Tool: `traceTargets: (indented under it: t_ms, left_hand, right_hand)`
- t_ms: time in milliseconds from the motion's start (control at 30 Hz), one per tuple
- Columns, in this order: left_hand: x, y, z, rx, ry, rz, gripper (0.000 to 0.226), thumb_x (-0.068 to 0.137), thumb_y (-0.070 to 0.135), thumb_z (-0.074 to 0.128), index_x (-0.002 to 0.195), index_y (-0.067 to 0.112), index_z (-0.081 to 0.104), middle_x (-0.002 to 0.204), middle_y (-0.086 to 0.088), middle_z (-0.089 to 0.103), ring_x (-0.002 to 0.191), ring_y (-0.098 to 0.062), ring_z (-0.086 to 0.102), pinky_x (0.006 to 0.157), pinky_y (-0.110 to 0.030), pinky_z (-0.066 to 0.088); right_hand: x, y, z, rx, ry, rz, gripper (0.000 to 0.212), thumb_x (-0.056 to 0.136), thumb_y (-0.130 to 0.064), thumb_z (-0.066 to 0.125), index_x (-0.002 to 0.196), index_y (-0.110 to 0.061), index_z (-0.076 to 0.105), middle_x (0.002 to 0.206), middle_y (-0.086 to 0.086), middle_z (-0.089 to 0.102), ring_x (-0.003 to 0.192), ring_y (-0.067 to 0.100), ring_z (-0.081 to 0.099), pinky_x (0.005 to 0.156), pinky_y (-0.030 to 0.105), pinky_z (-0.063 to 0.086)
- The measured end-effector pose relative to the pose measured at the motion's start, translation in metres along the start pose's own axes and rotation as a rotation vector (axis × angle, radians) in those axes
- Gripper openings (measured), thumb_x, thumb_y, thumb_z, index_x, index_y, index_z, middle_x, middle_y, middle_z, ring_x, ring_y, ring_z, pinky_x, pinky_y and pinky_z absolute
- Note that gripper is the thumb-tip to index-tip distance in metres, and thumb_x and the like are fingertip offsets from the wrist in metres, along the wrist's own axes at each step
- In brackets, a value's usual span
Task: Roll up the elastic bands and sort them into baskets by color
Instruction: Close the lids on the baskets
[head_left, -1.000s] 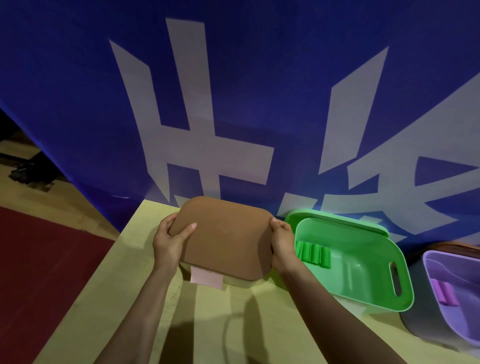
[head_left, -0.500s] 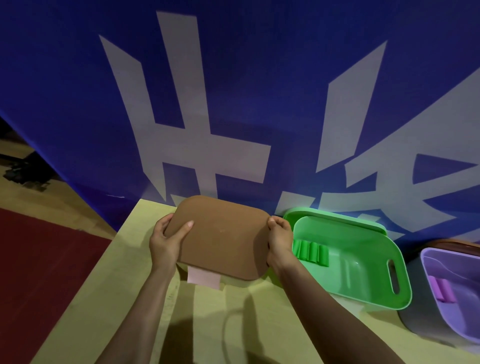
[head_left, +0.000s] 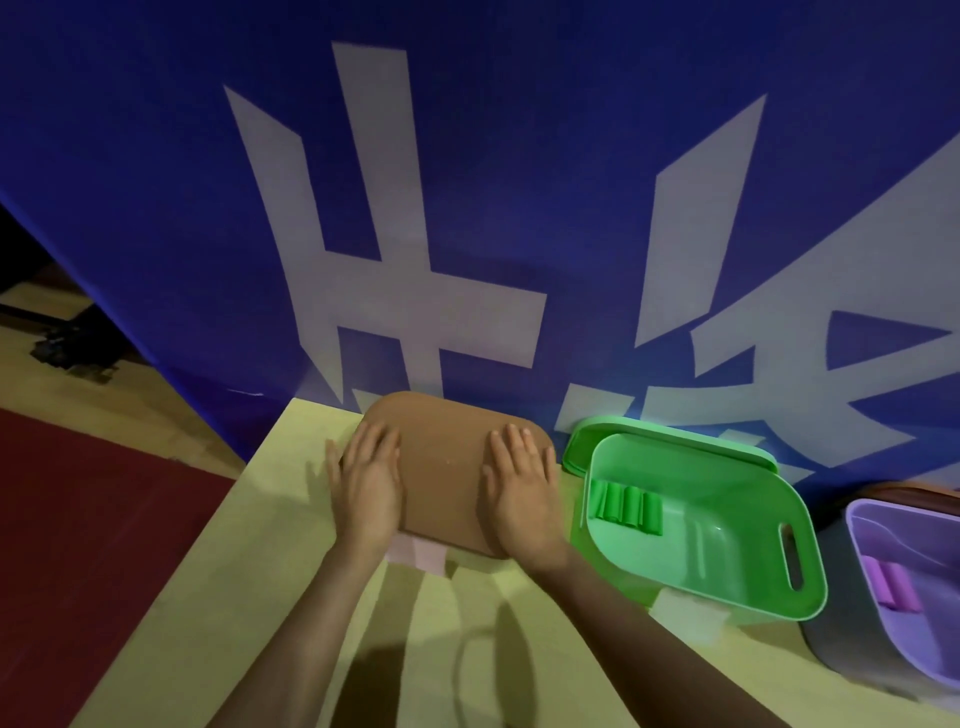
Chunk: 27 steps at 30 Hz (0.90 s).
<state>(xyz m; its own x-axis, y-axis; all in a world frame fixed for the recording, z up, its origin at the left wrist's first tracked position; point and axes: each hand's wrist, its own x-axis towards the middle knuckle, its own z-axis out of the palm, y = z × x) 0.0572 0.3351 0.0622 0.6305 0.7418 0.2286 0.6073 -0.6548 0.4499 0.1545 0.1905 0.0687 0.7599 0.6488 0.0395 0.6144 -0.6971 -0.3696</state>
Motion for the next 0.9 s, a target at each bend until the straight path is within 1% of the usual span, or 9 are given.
traceTargets:
  t_ms: [100,233,267,333,433,567,667,800,900]
  left_hand:
    - [-0.011,0.017,0.005,0.099,-0.164,0.063,0.058,0.098,0.039,0.014,0.146,0.013,0.032,0.155,-0.001,0.026,0.146,-0.015,0.016,0.117,-0.032,0.003]
    - [-0.005,0.022,-0.002,0.195,-0.323,0.054,0.05,0.103,0.034,0.017,0.151,0.018,0.017,0.159,0.005,0.011,0.147,-0.011,0.001,0.117,-0.031,-0.003]
    - [-0.003,0.025,-0.004,0.17,-0.356,0.054,0.049,0.104,0.031,0.02,0.151,0.018,0.019,0.159,0.004,0.012,0.147,-0.012,0.002,0.117,-0.032,-0.002]
    - [0.001,0.038,-0.008,0.027,-0.427,0.051,0.046,0.103,0.026,0.029,0.148,0.015,0.029,0.158,0.001,0.02,0.146,-0.015,0.01,0.117,-0.032,0.003]
    - [-0.003,0.082,-0.012,-0.286,-0.495,0.019,0.041,0.101,0.025,0.04,0.14,0.012,0.044,0.149,-0.004,0.04,0.139,-0.02,0.032,0.11,-0.026,0.021]
    - [-0.015,0.15,-0.002,-0.46,-0.618,-0.005,0.043,0.101,0.029,0.041,0.14,0.011,0.045,0.143,-0.008,0.047,0.133,-0.022,0.041,0.102,-0.023,0.029]
    - [-0.024,0.193,0.011,-0.568,-0.69,-0.077,0.051,0.099,0.035,0.043,0.144,0.011,0.035,0.149,-0.011,0.038,0.136,-0.023,0.037,0.111,-0.032,0.029]
    - [-0.026,0.226,0.025,-0.488,-0.708,-0.182,0.067,0.098,0.044,0.04,0.15,0.008,0.018,0.156,-0.013,0.021,0.143,-0.027,0.023,0.113,-0.035,0.022]
    - [-0.022,0.236,0.032,-0.522,-0.666,-0.315,0.068,0.099,0.044,0.039,0.149,0.004,0.018,0.155,-0.015,0.021,0.142,-0.03,0.023,0.112,-0.035,0.023]
  right_hand:
    - [-0.006,0.001,0.005,-0.099,-0.083,-0.032,0.055,0.091,-0.038,0.028,0.13,-0.013,0.058,0.137,0.007,0.054,0.127,0.025,0.051,0.11,0.043,0.026]
    - [-0.001,0.001,-0.013,-0.055,-0.224,-0.073,0.065,0.094,-0.043,0.004,0.151,-0.016,0.021,0.159,0.005,0.012,0.147,0.023,0.01,0.118,0.037,0.003]
    - [0.002,0.003,-0.022,0.068,-0.252,-0.074,0.055,0.1,-0.036,0.016,0.15,-0.015,0.024,0.159,0.007,0.015,0.147,0.024,0.012,0.118,0.033,0.005]
    - [0.002,0.012,-0.049,0.343,-0.215,-0.015,0.041,0.1,-0.021,0.042,0.139,-0.009,0.046,0.147,0.01,0.042,0.137,0.025,0.037,0.109,0.022,0.022]
    - [-0.011,0.046,-0.089,0.547,-0.045,0.141,0.028,0.095,-0.015,0.055,0.12,-0.007,0.062,0.123,0.009,0.063,0.114,0.022,0.058,0.09,0.017,0.037]
    - [-0.033,0.109,-0.128,0.611,0.138,0.34,0.022,0.093,-0.013,0.056,0.114,-0.007,0.064,0.118,0.01,0.065,0.114,0.023,0.058,0.097,0.03,0.042]
    - [-0.053,0.158,-0.146,0.546,0.224,0.502,0.032,0.093,-0.015,0.056,0.123,-0.003,0.055,0.126,0.014,0.059,0.118,0.029,0.053,0.096,0.029,0.037]
    - [-0.061,0.211,-0.155,0.481,0.164,0.67,0.048,0.094,-0.026,0.056,0.132,0.002,0.045,0.134,0.021,0.052,0.125,0.034,0.047,0.1,0.036,0.036]
    - [-0.054,0.232,-0.157,0.461,0.037,0.694,0.054,0.096,-0.033,0.051,0.137,0.001,0.04,0.137,0.021,0.049,0.126,0.034,0.047,0.099,0.035,0.037]
